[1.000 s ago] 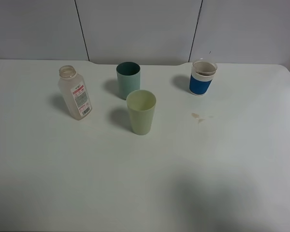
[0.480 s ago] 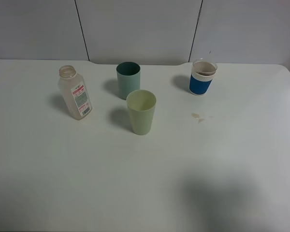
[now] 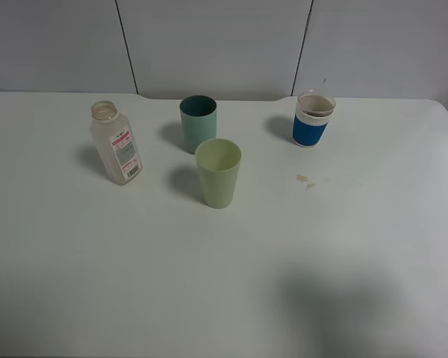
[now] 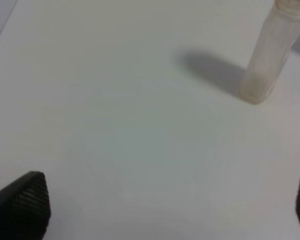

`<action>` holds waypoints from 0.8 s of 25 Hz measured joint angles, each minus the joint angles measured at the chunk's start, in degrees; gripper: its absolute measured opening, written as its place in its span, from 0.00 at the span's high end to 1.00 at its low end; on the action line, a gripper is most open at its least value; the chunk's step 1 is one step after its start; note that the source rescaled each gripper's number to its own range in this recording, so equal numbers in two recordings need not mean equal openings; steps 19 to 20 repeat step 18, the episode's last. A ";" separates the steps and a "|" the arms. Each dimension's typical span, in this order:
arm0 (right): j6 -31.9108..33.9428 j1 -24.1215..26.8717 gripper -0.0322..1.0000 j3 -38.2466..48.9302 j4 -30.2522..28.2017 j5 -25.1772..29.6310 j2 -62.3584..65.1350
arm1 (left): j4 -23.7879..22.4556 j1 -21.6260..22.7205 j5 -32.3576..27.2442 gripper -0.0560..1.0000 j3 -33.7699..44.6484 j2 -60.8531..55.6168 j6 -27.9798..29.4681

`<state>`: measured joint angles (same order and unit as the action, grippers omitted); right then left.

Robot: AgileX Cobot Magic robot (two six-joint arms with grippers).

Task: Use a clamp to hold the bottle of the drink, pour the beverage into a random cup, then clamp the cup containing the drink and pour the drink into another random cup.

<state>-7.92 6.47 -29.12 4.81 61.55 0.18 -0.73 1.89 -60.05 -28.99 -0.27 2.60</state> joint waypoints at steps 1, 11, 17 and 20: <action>0.06 0.00 0.00 0.00 -0.09 0.00 0.00 | 0.00 0.00 0.00 0.00 0.00 0.00 0.00; 0.06 0.00 0.00 0.00 -0.21 0.00 0.00 | 0.00 0.00 0.00 0.00 0.00 0.00 0.00; 0.06 0.00 0.01 0.00 -0.21 -0.02 0.00 | 0.00 0.00 0.00 0.00 0.00 0.00 0.00; 0.06 0.00 0.01 0.00 -0.21 -0.02 0.00 | 0.00 0.00 0.00 0.00 0.00 0.00 0.00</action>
